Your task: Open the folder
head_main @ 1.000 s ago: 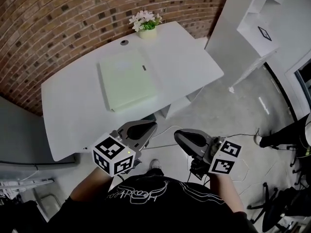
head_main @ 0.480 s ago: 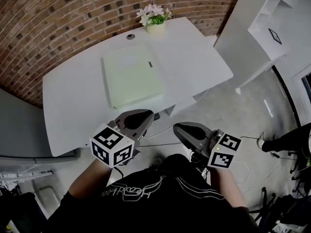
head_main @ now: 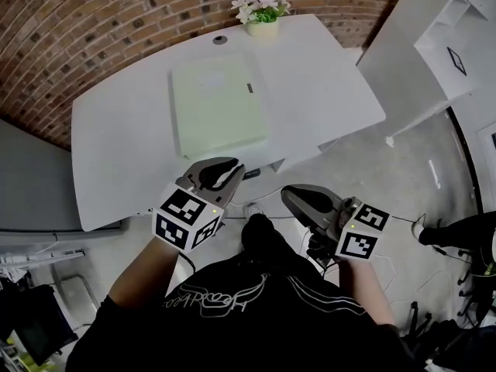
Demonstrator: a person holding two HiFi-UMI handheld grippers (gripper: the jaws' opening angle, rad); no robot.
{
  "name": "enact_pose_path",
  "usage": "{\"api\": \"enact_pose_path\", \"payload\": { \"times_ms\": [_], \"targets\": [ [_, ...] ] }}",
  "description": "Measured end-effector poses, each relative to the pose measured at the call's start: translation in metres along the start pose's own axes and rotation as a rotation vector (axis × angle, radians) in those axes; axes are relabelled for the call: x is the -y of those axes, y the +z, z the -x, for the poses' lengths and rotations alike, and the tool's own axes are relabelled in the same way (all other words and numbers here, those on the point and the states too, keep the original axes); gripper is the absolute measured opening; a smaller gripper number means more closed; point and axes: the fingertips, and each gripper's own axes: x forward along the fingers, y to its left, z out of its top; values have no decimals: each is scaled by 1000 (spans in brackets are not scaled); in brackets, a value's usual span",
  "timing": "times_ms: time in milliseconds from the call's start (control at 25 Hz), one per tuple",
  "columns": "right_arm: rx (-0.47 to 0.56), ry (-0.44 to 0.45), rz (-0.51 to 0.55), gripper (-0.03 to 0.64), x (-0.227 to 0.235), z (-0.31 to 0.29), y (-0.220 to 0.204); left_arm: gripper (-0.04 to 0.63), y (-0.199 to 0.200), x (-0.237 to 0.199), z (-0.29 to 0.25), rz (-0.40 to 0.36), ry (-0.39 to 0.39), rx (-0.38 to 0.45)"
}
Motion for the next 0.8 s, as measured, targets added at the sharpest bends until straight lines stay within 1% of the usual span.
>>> {"api": "enact_pose_path", "payload": {
  "times_ms": [120, 280, 440, 560, 680, 800],
  "targets": [
    [-12, 5, -8, 3, 10, -2, 3, 48, -1, -10, -8, -34, 35, -30],
    [-31, 10, -45, 3, 24, -5, 5, 88, -4, -26, -21, -44, 72, -83],
    [-40, 11, -66, 3, 39, -10, 10, 123, -10, -44, -35, -89, 122, -134],
    [-45, 9, -84, 3, 48, -14, 9, 150, -17, -58, -43, -140, 165, -173],
    [-56, 13, -97, 3, 54, -18, 6, 152, -28, -69, -52, -198, 187, -219],
    [-62, 16, -112, 3, 60, -18, 4, 152, -44, -74, -62, -289, 196, -297]
  ]
}}
